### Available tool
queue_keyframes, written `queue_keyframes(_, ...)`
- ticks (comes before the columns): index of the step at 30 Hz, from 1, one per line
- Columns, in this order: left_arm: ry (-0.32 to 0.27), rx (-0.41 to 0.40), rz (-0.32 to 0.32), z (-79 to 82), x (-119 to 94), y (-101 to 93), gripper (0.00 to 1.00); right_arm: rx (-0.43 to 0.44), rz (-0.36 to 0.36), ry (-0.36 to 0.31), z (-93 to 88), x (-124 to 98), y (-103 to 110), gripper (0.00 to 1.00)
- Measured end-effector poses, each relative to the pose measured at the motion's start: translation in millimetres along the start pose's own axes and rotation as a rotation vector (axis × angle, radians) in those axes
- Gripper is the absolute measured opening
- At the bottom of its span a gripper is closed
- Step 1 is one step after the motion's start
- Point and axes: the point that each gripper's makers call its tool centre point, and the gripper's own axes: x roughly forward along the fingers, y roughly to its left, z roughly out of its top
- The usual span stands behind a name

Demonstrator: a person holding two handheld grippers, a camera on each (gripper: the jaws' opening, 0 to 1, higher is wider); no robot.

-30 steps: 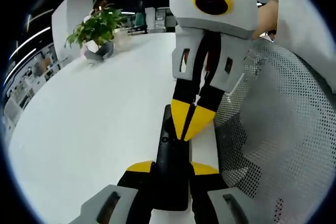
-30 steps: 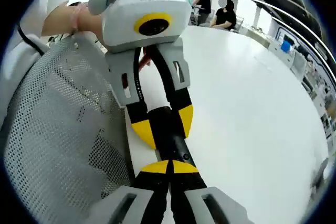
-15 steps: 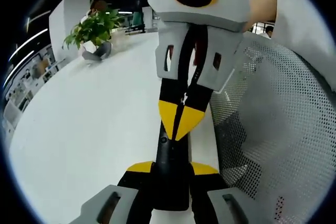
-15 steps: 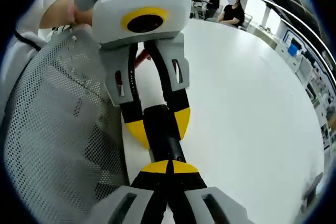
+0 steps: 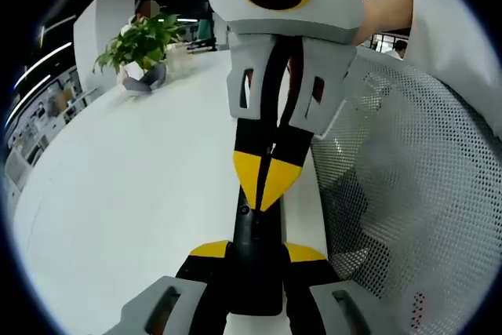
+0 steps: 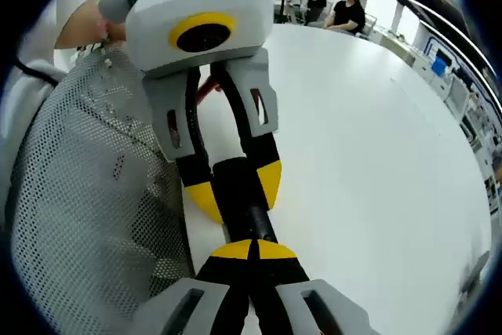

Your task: Press the specified remote control buttons in sequence, fully releasing each button before pressing the next.

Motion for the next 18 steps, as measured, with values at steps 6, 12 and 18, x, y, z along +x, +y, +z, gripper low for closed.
queue_keyframes(6, -0.004, -0.001, -0.002, 0.5, 0.0, 0.5, 0.25, -0.038, -0.031, 0.05, 0.1, -0.6, -18.0, 0.0)
queue_keyframes(12, -0.015, -0.005, 0.003, 1.1, -1.0, 0.1, 0.25, -0.045, 0.061, 0.064, 1.2, 3.6, -7.0, 0.0)
queue_keyframes(18, -0.016, 0.0, 0.0, 1.1, -1.4, 0.2, 0.25, -0.049, 0.092, 0.096, 3.0, 5.2, -9.8, 0.0)
